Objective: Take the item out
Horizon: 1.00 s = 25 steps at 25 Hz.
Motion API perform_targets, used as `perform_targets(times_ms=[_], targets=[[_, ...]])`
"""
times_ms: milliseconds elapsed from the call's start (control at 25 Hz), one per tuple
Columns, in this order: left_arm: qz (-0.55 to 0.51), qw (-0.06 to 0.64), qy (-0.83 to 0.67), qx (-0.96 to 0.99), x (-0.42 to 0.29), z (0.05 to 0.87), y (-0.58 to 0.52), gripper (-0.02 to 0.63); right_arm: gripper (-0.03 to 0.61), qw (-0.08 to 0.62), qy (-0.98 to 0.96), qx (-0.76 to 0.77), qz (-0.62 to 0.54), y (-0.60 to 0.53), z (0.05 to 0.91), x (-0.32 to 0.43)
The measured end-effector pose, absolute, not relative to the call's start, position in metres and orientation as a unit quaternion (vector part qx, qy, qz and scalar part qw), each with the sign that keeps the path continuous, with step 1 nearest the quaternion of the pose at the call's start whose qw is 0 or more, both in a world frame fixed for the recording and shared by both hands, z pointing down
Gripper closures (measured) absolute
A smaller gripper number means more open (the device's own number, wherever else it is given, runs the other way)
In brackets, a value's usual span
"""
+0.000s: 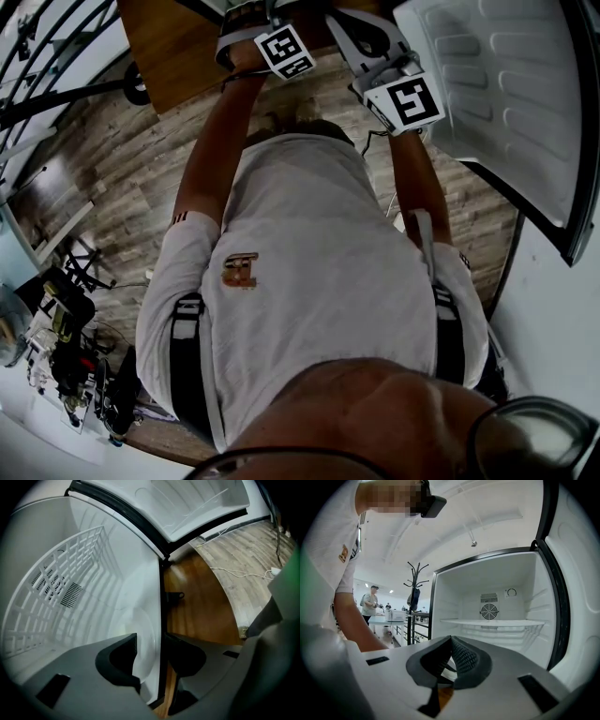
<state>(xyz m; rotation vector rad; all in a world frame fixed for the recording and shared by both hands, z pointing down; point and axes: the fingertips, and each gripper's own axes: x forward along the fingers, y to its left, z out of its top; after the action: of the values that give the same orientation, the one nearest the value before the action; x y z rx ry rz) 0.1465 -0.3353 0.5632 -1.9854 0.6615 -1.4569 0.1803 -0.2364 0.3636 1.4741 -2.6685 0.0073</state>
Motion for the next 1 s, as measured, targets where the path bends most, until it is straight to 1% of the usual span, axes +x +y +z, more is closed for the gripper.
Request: perform_targets(times_ms=[280,520,680,880,1000], targets=[[-0.556,0.261,0.256,-0.746,0.147,0.573,-0.35,0.43,0.546,0.046,-0.874,0.483,0.012,-0.247,0.372,0.189],[-0.551,0.266,0.258,-0.748,0.148,0.573,-0.342,0.451,0.546,0.044,-0.876,0.48,0.015,-0.243,0.375,0.19],[-0.544,0.271,0.258,-0.751,0.146,0.574,-0.34,0.477,0.545,0.041,-0.878,0.477,0.014,-0.244,0.377,0.188],[-0.534,0.284,0.257,-0.754,0.149,0.565,-0.337,0.529,0.546,0.041,-0.878,0.476,0.015,-0.244,0.372,0.19],[-0.533,0.291,0.253,-0.753,0.15,0.565,-0.335,0.531,0.545,0.04,-0.879,0.476,0.017,-0.243,0.373,0.191]])
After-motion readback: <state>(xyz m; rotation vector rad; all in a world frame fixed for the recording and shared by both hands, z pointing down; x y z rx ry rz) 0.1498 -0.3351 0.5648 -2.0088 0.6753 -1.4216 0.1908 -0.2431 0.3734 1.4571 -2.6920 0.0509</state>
